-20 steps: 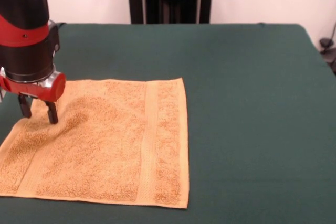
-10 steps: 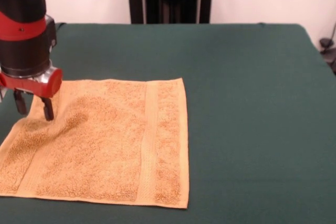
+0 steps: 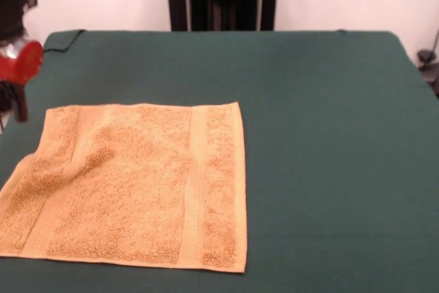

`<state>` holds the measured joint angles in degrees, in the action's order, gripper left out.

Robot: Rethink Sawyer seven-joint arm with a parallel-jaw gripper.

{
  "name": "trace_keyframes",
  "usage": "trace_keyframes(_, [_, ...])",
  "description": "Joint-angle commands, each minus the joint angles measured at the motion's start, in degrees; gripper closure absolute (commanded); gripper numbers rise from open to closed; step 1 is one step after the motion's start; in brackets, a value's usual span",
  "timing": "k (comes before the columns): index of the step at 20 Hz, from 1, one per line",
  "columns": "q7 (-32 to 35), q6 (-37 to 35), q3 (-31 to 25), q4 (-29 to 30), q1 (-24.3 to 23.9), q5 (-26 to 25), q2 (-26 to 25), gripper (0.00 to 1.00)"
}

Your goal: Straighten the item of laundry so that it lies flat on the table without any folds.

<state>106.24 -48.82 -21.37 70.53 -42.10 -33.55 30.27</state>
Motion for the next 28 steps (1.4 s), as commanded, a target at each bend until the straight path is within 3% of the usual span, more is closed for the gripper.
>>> trace_keyframes(1, [-12.8, -6.8, -4.2, 8.6, 1.7, 2.3, 2.7, 0.00])
trace_keyframes(12, [-4.2, 1.5, -3.3, 12.2, 2.1, 3.2, 0.2, 0.00])
trace_keyframes(19, [0.8, 2.4, -1.9, 13.0, 3.3, 4.4, 0.0, 0.00])
trace_keyframes(28, [2.0, 5.2, -1.6, 13.1, 3.3, 4.5, -1.9, 0.00])
